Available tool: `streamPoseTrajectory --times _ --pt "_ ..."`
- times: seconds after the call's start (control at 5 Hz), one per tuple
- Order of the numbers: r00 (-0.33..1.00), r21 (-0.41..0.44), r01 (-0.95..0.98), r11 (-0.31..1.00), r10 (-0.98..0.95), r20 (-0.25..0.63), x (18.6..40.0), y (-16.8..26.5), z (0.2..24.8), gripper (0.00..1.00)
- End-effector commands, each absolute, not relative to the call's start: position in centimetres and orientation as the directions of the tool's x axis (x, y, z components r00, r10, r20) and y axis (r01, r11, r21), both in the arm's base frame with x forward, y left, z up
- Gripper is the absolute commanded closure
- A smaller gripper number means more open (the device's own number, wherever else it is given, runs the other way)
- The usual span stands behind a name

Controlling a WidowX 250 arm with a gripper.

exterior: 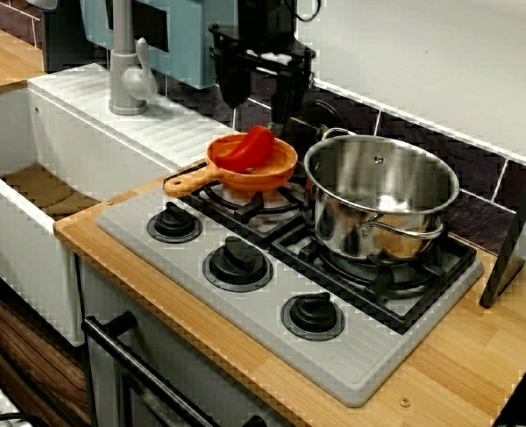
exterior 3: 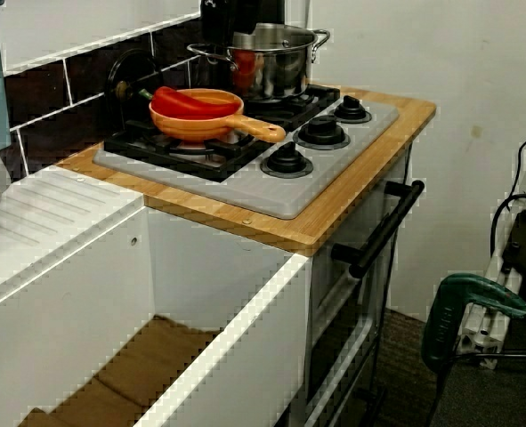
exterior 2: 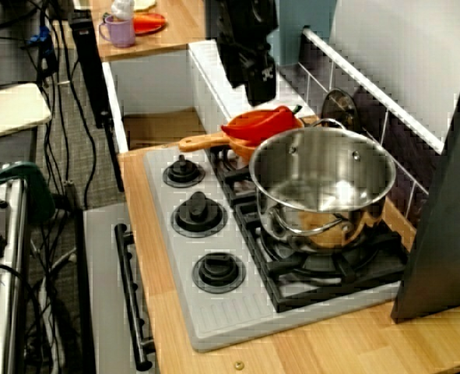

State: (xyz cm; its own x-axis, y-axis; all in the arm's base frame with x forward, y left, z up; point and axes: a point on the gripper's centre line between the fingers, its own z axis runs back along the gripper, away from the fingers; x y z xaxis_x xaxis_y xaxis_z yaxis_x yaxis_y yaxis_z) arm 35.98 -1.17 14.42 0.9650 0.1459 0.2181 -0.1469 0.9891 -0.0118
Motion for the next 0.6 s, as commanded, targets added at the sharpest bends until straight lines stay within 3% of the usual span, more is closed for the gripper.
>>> streamPoseTrajectory --times 0.0,0.4 --pt "0.952 0.028 -0.132 0.991 0.118 0.284 35.5 1.3 16.3 0.00" --pt "0.949 0.039 -0.148 0.988 0.131 0.287 36.4 2.7 15.8 0.00"
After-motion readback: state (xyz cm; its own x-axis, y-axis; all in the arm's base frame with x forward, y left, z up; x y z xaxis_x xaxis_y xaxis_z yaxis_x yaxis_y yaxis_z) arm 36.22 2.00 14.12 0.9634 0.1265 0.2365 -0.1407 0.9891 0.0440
